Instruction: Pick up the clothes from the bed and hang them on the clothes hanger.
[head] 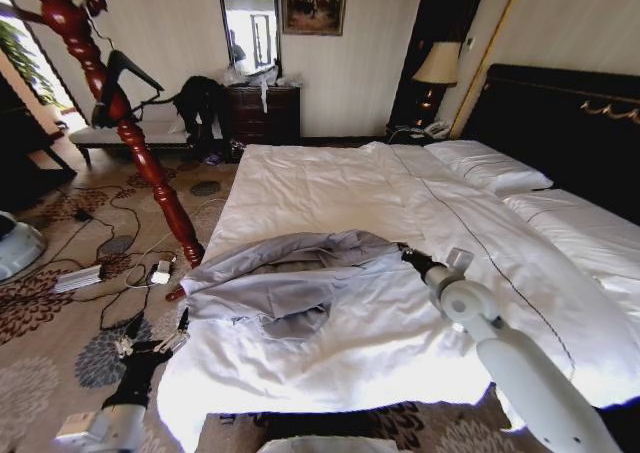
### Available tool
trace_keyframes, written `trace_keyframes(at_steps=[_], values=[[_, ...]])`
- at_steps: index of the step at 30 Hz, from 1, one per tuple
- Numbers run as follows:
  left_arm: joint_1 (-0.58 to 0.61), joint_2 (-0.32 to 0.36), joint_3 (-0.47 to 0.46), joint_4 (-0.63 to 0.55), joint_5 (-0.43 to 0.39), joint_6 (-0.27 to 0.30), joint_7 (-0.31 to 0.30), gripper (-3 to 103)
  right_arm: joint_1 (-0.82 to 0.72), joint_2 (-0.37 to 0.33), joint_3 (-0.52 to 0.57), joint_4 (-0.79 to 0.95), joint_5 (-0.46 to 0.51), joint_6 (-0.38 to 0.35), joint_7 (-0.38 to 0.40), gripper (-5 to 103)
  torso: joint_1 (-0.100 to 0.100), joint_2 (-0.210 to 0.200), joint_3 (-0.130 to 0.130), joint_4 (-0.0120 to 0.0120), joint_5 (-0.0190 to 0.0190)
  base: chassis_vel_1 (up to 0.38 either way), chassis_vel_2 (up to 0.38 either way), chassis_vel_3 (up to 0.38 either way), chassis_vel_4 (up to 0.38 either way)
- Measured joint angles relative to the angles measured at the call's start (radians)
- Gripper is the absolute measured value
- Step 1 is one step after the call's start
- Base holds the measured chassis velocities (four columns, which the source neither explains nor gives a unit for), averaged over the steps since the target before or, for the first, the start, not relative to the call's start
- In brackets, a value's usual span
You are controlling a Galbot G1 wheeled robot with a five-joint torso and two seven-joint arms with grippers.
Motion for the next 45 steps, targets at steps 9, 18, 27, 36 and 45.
trace_keyframes(at_steps=[9, 18, 27, 36, 45], values=[[-0.006, -0.004, -0.015, -0.026, -0.02, 0.004, -0.005, 100, 0.072, -0.155, 0.045, 0.098, 0.12, -0.021, -0.02, 0, 0.0, 0.0, 0.0, 0.0001, -0.0001, 0.0, 0.0, 0.0, 0.0], [0.001, 0.012, -0.061, -0.04, -0.069, 0.005, -0.005, 100, 0.255, -0.279, 0.058, 0.105, 0.157, 0.008, -0.099, 0, 0.0, 0.0, 0.0, 0.0, -0.0001, 0.0, 0.0, 0.0, 0.0], [-0.017, 0.013, -0.065, -0.054, -0.082, 0.016, -0.01, 100, 0.623, -0.322, -0.05, 0.073, 0.31, 0.012, -0.123, 0, 0.0, 0.0, 0.0, -0.0001, -0.0002, 0.0, 0.0, 0.0, 0.0], [-0.021, 0.004, -0.064, -0.058, -0.083, 0.017, -0.013, 100, 1.014, -0.243, -0.29, 0.068, 0.452, 0.023, -0.123, 0, 0.0, 0.0, 0.0, -0.0002, -0.0004, 0.0, 0.0, 0.0, 0.0], [-0.004, -0.005, -0.106, -0.049, -0.117, 0.01, -0.014, 100, 1.315, 0.013, -0.531, 0.018, 0.517, 0.033, -0.062, 0, 0.0, 0.0, 0.0, 0.0003, -0.0007, 0.0, 0.0, 0.0, 0.0]])
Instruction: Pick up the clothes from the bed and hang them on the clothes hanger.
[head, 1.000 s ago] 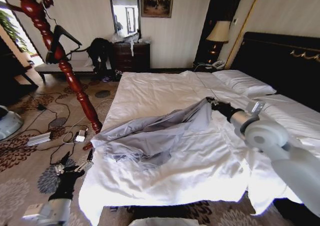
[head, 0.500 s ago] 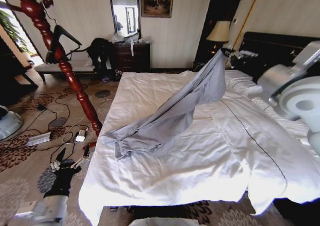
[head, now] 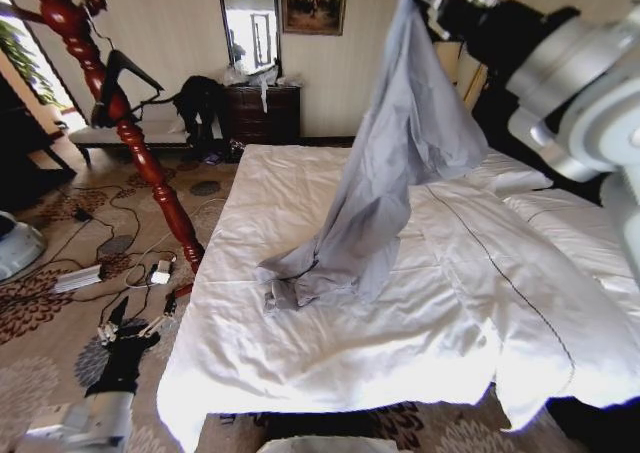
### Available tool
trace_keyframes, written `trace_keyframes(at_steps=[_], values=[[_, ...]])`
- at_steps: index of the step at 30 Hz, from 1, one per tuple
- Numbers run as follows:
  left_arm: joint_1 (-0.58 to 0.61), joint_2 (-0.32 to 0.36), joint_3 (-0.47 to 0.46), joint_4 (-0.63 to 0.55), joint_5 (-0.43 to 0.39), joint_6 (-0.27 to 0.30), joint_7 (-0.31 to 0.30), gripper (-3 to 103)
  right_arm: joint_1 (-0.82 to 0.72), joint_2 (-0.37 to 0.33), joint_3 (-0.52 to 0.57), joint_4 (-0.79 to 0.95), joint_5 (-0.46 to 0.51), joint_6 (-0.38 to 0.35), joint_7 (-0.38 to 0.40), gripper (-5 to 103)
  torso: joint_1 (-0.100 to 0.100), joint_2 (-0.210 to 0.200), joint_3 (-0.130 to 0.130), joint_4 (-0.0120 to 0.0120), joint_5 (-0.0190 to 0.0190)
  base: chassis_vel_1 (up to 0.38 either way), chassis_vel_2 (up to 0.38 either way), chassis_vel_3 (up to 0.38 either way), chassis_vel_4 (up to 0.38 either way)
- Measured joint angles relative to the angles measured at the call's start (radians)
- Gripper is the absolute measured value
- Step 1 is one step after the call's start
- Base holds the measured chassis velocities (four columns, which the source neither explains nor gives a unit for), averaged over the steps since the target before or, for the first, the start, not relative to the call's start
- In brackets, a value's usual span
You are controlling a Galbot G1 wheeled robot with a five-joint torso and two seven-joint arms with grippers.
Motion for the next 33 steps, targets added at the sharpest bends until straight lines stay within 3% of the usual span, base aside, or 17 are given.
trace_keyframes(at_steps=[6, 8, 12, 13, 17, 21, 26, 33], values=[[0.011, -0.009, -0.018, 0.011, -0.016, -0.008, 0.003, 100, 0.007, 0.061, -0.043, 0.002, 0.023, 0.002, 0.017, 0, 0.0, 0.0, 0.0, 0.0002, -0.0005, 0.0, 0.0, 0.0, 0.0], [0.011, -0.012, -0.018, 0.012, -0.016, -0.009, 0.004, 100, -0.067, 0.036, -0.037, 0.025, -0.021, 0.002, 0.01, 0, 0.0, 0.0, 0.0, 0.0003, -0.0001, 0.0, 0.0, 0.0, 0.0], [0.004, -0.009, -0.01, 0.016, -0.008, -0.005, 0.003, 100, -0.332, -0.1, 0.074, 0.103, -0.107, -0.001, -0.028, 0, 0.0, 0.0, 0.0, -0.0013, 0.0018, 0.0, 0.0, 0.0, 0.0], [0.004, -0.009, -0.01, 0.016, -0.008, -0.005, 0.003, 100, -0.332, -0.1, 0.074, 0.103, -0.107, -0.001, -0.028, 0, 0.0, 0.0, 0.0, -0.0013, 0.0018, 0.0, 0.0, 0.0, 0.0], [-0.015, -0.002, 0.018, 0.025, 0.017, 0.005, -0.008, 100, -0.541, -0.225, 0.216, 0.163, -0.141, -0.004, -0.067, 0, 0.0, 0.0, 0.0, -0.0002, 0.0002, 0.0, 0.0, 0.0, 0.0], [-0.025, -0.005, 0.04, 0.024, 0.033, 0.011, -0.013, 100, -0.709, -0.285, 0.321, 0.184, -0.168, -0.006, -0.083, 0, 0.0, 0.0, 0.0, -0.0007, 0.001, 0.0, 0.0, 0.0, 0.0], [-0.025, -0.005, 0.045, 0.023, 0.04, 0.013, -0.014, 100, -0.818, -0.298, 0.385, 0.212, -0.196, -0.006, -0.082, 0, 0.0, 0.0, 0.0, -0.0003, 0.0003, 0.0, 0.0, 0.0, 0.0], [-0.003, 0.015, 0.014, -0.007, 0.021, 0.018, -0.015, 100, -0.822, -0.279, 0.365, 0.207, -0.224, -0.006, -0.071, 0, 0.0, 0.0, 0.0, 0.0001, 0.0003, 0.0, 0.0, 0.0, 0.0]])
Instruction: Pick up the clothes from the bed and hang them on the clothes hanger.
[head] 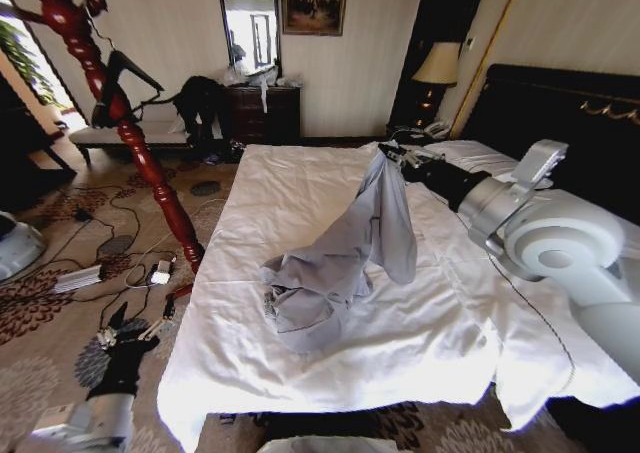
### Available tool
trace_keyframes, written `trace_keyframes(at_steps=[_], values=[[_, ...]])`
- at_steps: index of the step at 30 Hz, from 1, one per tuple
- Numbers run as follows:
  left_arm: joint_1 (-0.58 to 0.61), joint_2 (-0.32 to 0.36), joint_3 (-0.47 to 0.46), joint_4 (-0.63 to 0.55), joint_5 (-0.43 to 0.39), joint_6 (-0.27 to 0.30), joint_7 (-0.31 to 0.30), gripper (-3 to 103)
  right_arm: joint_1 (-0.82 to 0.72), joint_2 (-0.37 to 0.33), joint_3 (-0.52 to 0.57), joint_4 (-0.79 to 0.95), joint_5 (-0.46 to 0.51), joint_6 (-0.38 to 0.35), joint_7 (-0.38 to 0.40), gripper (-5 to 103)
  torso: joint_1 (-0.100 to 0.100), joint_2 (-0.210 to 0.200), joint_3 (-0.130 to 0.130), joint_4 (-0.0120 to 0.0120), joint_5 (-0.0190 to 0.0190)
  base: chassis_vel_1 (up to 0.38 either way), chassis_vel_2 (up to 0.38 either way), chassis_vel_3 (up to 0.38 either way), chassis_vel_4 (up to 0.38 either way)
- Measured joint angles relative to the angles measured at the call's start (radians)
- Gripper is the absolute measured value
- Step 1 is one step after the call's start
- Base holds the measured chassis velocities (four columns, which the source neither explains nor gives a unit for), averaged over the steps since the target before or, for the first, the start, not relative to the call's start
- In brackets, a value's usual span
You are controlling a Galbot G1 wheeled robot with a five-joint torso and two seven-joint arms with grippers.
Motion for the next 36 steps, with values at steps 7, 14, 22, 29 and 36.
trace_keyframes(at_steps=[7, 14, 22, 29, 36], values=[[0.017, 0.031, -0.04, -0.021, -0.035, 0.009, 0.0, 100, -0.093, -0.009, 0.061, 0.009, -0.059, 0.004, -0.012, 0, 0.0, 0.0, 0.0, -0.0002, 0.0, 0.0, 0.0, 0.0, 0.0], [0.018, 0.037, -0.038, -0.013, -0.036, 0.014, -0.001, 100, -0.335, -0.026, 0.189, 0.033, -0.11, 0.001, -0.018, 0, 0.0, 0.0, 0.0, -0.0001, 0.0002, 0.0, 0.0, 0.0, 0.0], [0.001, 0.069, -0.015, -0.003, -0.062, 0.051, -0.018, 100, -0.751, 0.001, 0.404, 0.008, -0.276, -0.003, -0.056, 0, 0.0, 0.0, 0.0, -0.0006, 0.0003, 0.0, 0.0, 0.0, 0.0], [-0.065, 0.202, 0.005, 0.0, -0.173, 0.149, -0.061, 100, -0.846, 0.08, 0.384, -0.09, -0.434, -0.024, -0.024, 0, 0.0, 0.0, 0.0, -0.0005, 0.0002, 0.0, 0.0, 0.0, 0.0], [-0.123, 0.288, 0.042, 0.02, -0.26, 0.217, -0.088, 100, -0.857, 0.138, 0.37, -0.218, -0.497, -0.005, -0.026, 0, 0.0, 0.0, 0.0, -0.0006, 0.0002, 0.0, 0.0, 0.0, 0.0]])
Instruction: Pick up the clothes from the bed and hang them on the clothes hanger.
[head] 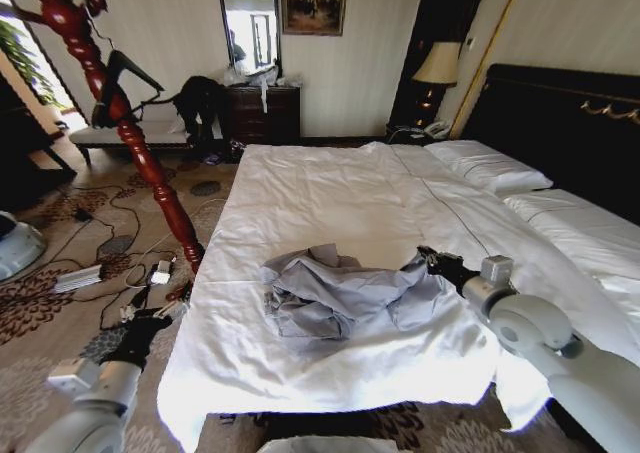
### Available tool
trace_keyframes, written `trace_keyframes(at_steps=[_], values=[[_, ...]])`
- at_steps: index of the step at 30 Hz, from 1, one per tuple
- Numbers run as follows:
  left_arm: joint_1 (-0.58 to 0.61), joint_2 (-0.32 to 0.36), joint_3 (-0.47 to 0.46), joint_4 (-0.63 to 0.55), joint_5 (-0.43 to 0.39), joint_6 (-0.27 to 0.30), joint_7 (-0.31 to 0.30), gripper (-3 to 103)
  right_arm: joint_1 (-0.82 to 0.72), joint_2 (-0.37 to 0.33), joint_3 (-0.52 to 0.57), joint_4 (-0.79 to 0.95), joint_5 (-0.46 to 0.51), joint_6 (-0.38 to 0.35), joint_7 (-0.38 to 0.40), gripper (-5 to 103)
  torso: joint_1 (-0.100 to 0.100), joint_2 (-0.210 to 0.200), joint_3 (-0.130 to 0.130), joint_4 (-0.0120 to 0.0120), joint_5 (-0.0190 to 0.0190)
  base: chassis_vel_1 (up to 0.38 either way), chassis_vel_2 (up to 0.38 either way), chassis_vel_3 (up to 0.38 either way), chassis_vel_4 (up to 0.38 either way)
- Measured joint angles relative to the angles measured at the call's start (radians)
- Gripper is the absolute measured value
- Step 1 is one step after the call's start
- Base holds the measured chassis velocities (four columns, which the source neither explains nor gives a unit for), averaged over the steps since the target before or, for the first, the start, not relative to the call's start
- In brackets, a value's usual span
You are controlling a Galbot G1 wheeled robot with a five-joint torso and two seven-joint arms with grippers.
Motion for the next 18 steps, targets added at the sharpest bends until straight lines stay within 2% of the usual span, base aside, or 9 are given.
trace_keyframes(at_steps=[6, 8, 10, 11, 12, 15, 16, 17, 18], values=[[-0.006, -0.02, 0.041, 0.005, 0.031, 0.004, -0.002, 100, 0.02, 0.044, -0.037, -0.08, -0.028, -0.002, 0.012, -2, 0.0, 0.0, 0.0, 0.0003, 0.0001, 0.0, 0.0, 0.0, 0.0], [0.007, -0.034, 0.044, 0.005, 0.042, -0.001, 0.004, 100, 0.027, 0.051, -0.044, -0.097, -0.026, -0.009, 0.018, 2, 0.0, 0.0, 0.0, 0.0005, 0.0001, 0.0, 0.0, 0.0, 0.0], [0.029, -0.052, 0.037, 0.006, 0.054, -0.016, 0.018, 100, 0.031, 0.053, -0.045, -0.102, 0.019, -0.026, 0.028, 13, 0.0, 0.0, 0.0, 0.0004, 0.0, 0.0, 0.0, 0.0, 0.0], [0.029, -0.052, 0.037, 0.006, 0.054, -0.016, 0.018, 100, 0.031, 0.053, -0.045, -0.102, 0.019, -0.026, 0.028, 13, 0.0, 0.0, 0.0, 0.0004, 0.0, 0.0, 0.0, 0.0, 0.0], [0.034, -0.057, 0.034, 0.006, 0.054, -0.019, 0.02, 100, 0.03, 0.052, -0.043, -0.091, 0.054, -0.036, 0.034, 18, 0.0, 0.0, 0.0, 0.0002, 0.0002, 0.0, 0.0, 0.0, 0.0], [0.047, -0.076, 0.025, 0.006, 0.056, -0.027, 0.026, 100, 0.038, 0.06, -0.023, -0.01, 0.357, -0.089, 0.115, 34, 0.0, 0.0, 0.0, 0.0003, -0.0004, 0.0, 0.0, 0.0, 0.0], [0.047, -0.076, 0.025, 0.006, 0.056, -0.027, 0.026, 100, 0.038, 0.06, -0.023, -0.01, 0.357, -0.089, 0.115, 34, 0.0, 0.0, 0.0, 0.0003, -0.0004, 0.0, 0.0, 0.0, 0.0], [0.05, -0.083, 0.023, 0.006, 0.057, -0.03, 0.027, 100, 0.048, 0.07, -0.017, 0.017, 0.45, -0.103, 0.155, 34, 0.0, 0.0, 0.0, 0.0004, -0.0002, 0.0, 0.0, 0.0, 0.0], [0.054, -0.092, 0.022, 0.005, 0.057, -0.032, 0.028, 100, 0.058, 0.082, -0.011, 0.049, 0.54, -0.107, 0.197, 45, 0.0, 0.0, 0.0, 0.0006, -0.0002, 0.0, 0.0, 0.0, 0.0]])
